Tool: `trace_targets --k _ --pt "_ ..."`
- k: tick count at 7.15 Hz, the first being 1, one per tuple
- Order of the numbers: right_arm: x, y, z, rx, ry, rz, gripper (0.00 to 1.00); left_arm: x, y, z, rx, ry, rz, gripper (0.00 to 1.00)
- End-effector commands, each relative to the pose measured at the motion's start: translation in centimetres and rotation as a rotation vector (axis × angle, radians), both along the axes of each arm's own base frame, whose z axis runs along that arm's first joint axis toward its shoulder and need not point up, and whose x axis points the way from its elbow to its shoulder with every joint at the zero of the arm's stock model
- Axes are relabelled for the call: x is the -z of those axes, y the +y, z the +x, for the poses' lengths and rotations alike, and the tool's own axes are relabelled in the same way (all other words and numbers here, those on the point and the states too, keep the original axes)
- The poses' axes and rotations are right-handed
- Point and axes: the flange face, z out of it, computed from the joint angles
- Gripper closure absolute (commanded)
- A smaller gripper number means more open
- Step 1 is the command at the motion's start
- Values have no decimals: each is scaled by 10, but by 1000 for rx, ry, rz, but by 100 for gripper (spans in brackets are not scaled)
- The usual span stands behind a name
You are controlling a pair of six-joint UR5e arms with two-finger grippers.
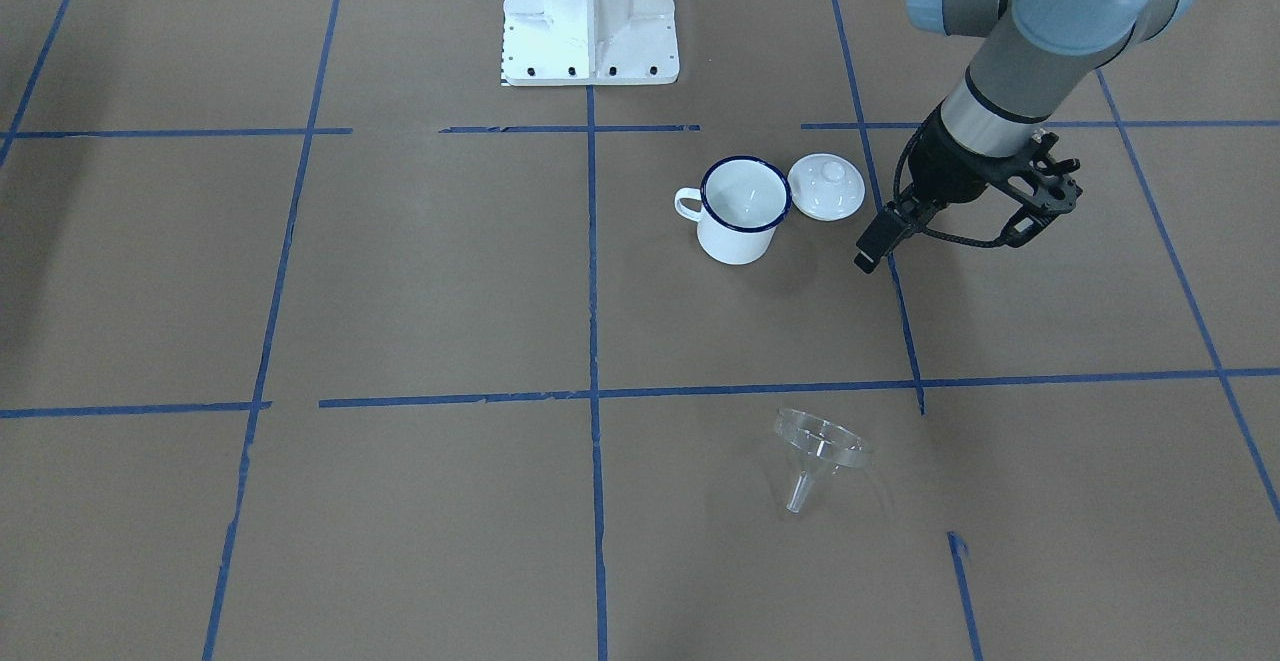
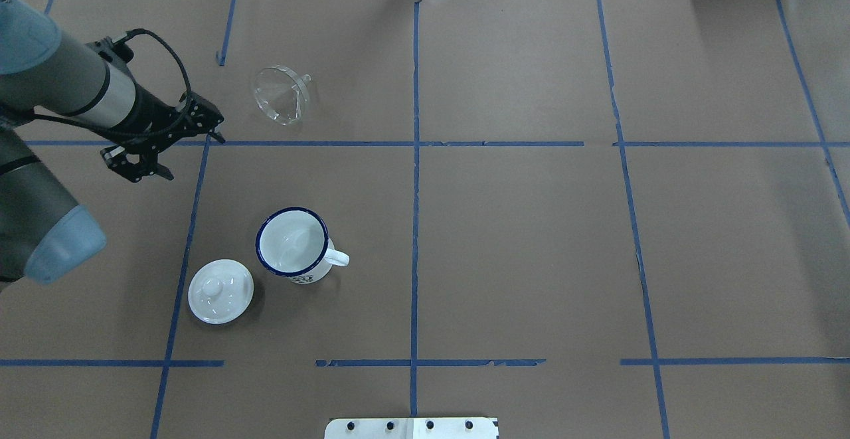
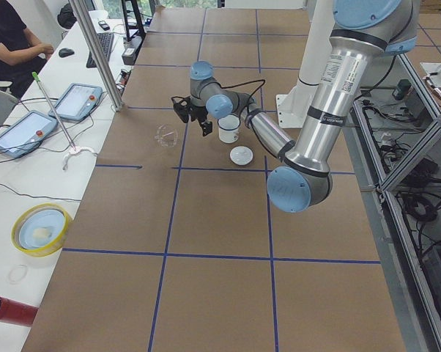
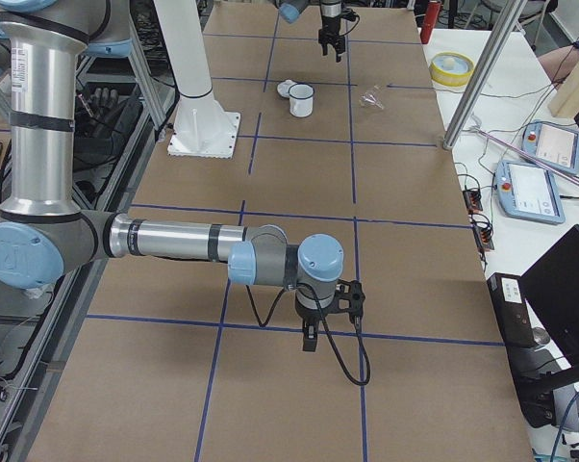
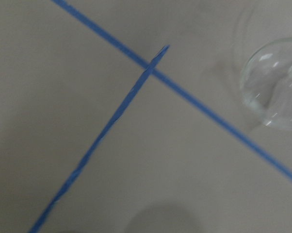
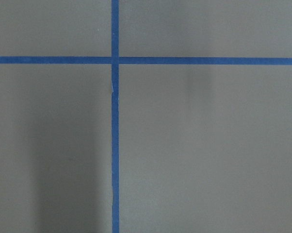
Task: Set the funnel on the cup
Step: 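Open the left gripper and move it toward the glass funnel, then lower the left gripper onto the glass funnel and grasp its rim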
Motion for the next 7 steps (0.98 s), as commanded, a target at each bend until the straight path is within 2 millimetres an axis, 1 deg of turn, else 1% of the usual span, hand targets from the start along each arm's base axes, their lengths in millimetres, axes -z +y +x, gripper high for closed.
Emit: trace_targets --k 1,2,3,4,5,6,7 --pt "0 0 0 0 0 1 0 4 -32 15 226 163 -10 0" --pt "0 0 0 0 0 1 0 -4 -47 23 313 192 1 0" --pt "0 0 0 0 0 1 0 -13 -57 29 351 210 50 0" --pt "0 0 0 0 0 1 0 -15 -59 37 356 219 46 0" --pt "0 0 0 0 0 1 0 -20 -60 39 372 226 18 1" --pt "0 0 0 0 0 1 0 -24 -64 47 468 259 -19 1" --pt "0 0 0 0 0 1 0 -28 -58 63 588 331 -42 2"
